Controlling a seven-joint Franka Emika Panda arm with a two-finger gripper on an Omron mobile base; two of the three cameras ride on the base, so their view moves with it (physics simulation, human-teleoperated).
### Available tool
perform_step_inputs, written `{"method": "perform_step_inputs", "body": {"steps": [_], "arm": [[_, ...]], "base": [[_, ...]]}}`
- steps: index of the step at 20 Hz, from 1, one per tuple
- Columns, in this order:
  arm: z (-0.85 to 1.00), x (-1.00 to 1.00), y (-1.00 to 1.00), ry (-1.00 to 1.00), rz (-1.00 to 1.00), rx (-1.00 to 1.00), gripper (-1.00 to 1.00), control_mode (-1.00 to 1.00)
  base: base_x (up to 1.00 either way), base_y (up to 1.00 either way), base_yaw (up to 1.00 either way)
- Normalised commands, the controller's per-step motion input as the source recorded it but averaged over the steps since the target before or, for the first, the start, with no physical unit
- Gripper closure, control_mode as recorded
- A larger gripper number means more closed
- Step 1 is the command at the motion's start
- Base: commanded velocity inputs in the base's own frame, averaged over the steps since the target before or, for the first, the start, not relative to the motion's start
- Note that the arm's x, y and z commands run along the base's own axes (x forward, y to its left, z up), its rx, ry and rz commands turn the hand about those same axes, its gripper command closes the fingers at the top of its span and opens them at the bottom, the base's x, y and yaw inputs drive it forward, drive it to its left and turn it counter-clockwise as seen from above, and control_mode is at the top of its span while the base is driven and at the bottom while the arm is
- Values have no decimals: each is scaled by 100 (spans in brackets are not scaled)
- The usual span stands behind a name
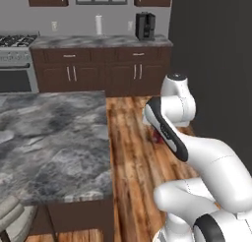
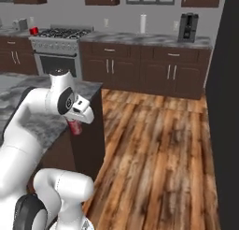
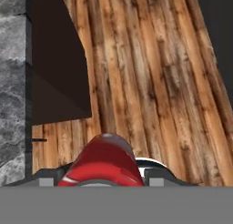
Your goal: Four empty soda cans are scattered around the kitchen. Gather all the cans and cluster them next to the stove for recycling.
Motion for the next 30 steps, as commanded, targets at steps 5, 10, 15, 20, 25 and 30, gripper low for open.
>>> {"method": "perform_step_inputs", "body": {"steps": [5,10,15,20,25,30], "arm": [[0,0,0,0,0,0,100,100],[0,0,0,0,0,0,100,100],[0,0,0,0,0,0,100,100],[0,0,0,0,0,0,100,100],[0,0,0,0,0,0,100,100],[0,0,0,0,0,0,100,100]], "base": [[100,-97,39],[90,-100,24],[100,-94,33],[100,-52,37],[100,-27,24],[100,-16,23]]}}
